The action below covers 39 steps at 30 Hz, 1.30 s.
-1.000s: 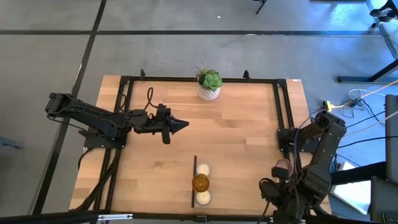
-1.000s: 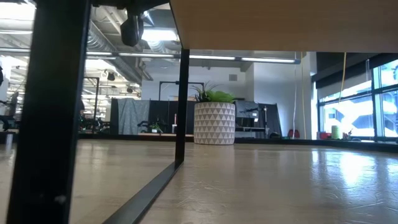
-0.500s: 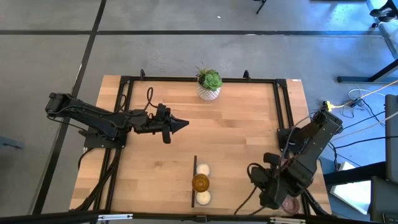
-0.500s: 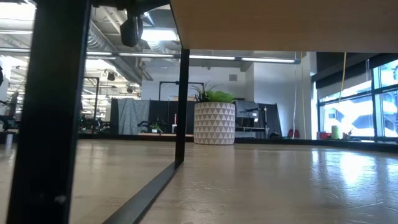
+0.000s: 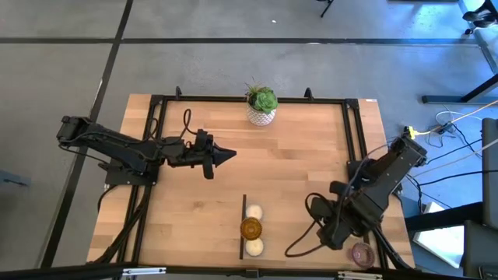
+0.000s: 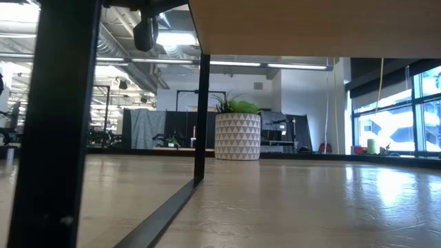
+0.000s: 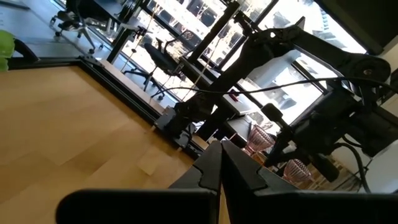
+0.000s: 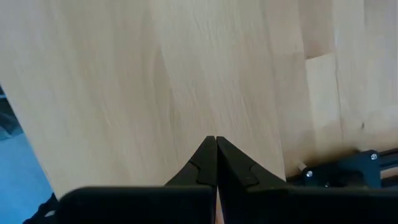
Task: Pick & Place candle stick holders
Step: Adjust the purple glass candle holders on the shelf
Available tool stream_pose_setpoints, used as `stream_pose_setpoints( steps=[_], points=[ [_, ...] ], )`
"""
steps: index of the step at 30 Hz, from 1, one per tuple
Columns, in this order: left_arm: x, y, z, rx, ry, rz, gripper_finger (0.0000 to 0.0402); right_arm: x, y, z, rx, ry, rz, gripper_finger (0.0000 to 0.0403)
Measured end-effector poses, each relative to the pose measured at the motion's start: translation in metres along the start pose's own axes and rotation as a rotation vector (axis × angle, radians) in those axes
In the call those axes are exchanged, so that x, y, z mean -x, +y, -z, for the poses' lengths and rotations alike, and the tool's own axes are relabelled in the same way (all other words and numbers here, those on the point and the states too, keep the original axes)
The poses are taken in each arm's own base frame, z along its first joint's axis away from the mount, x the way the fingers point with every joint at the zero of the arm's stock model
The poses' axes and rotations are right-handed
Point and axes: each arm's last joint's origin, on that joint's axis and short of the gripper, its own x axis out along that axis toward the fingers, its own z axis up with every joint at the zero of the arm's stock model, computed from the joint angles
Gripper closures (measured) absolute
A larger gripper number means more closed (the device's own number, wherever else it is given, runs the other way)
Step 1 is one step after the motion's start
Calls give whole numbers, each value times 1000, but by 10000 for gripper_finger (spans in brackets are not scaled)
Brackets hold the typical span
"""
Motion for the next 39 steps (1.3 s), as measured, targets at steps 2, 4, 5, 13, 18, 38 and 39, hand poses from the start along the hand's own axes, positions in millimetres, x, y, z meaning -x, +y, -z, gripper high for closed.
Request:
stream_pose_setpoints(
  steps=[2,4,5,13,18,38,39],
  points=[
    [0,0,0,0,0,0,398,0,-1,-3,-10,1,1,403],
    [0,0,0,-1,0,0,398,-1,-3,-5,-19,9,-3,403],
    [0,0,0,0,-2,-1,398,-1,-3,-6,-24,15,-6,403],
    [0,0,0,-1,-2,-2,398,-1,-7,-11,-36,54,-27,403],
    [0,1,0,-1,-2,-3,398,-1,-7,-11,7,50,-27,403],
    [-5,18,-14,19,-57,-77,398,5,-22,-3,115,11,-29,403],
    [-5,19,-15,19,-58,-78,398,5,-23,-2,115,14,-27,403]
  ],
)
